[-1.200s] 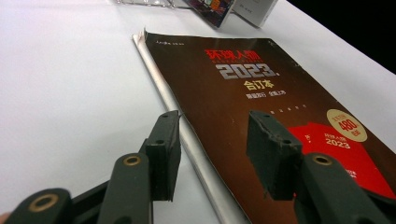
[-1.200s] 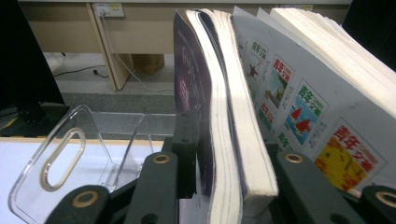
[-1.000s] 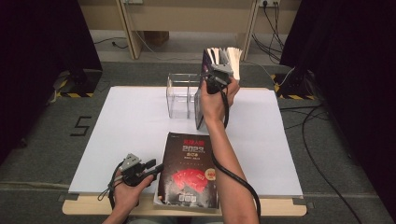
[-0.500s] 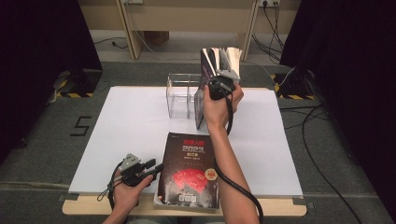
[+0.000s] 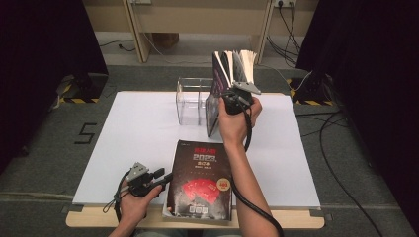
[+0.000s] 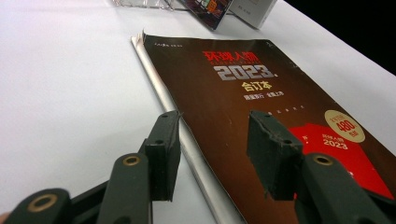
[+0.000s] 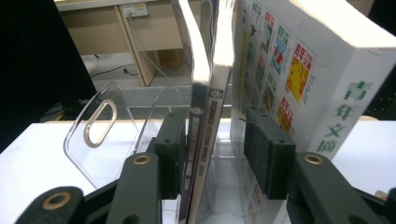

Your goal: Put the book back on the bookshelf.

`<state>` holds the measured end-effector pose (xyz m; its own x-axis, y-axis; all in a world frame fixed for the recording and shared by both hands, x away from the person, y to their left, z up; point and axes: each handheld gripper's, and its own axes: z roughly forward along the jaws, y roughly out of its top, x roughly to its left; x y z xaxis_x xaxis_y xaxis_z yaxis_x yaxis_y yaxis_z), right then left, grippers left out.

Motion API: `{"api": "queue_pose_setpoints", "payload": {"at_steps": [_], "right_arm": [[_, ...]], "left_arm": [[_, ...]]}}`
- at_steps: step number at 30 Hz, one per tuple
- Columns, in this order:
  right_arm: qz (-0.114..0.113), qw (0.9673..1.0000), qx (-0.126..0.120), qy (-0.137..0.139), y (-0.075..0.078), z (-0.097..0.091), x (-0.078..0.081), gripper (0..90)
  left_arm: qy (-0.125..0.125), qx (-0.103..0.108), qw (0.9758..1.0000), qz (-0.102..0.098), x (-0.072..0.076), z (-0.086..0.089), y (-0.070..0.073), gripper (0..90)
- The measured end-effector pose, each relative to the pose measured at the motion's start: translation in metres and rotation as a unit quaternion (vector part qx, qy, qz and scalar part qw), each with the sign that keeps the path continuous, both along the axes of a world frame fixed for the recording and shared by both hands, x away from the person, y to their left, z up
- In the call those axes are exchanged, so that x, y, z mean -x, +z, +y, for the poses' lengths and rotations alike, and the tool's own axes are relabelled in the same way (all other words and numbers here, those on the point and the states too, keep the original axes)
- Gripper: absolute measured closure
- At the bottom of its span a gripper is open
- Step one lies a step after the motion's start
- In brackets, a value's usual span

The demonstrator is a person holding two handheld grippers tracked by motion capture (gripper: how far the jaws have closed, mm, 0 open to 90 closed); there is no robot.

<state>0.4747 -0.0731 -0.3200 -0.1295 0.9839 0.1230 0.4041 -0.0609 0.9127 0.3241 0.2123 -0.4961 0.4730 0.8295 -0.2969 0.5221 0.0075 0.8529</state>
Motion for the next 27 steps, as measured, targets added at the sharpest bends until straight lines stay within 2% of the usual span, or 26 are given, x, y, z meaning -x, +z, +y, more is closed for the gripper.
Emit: {"api": "queue_pose_setpoints", "payload": {"at_steps": [6, 17, 27], "right_arm": [[0.000, 0.9999, -0.012, 0.012, -0.002, -0.004, 0.011, 59.2], [0.015, 0.9994, -0.013, 0.030, -0.015, -0.011, 0.023, 59.2], [0.045, 0.9978, -0.026, 0.041, -0.028, -0.022, 0.031, 60.6]], "left_arm": [[0.000, -0.001, 1.0000, 0.002, 0.000, -0.001, 0.000, 53.8], [-0.001, -0.002, 1.0000, 0.005, 0.000, -0.002, -0.001, 53.7], [0.010, -0.012, 0.9996, 0.023, -0.004, 0.000, -0.004, 53.1]]}}
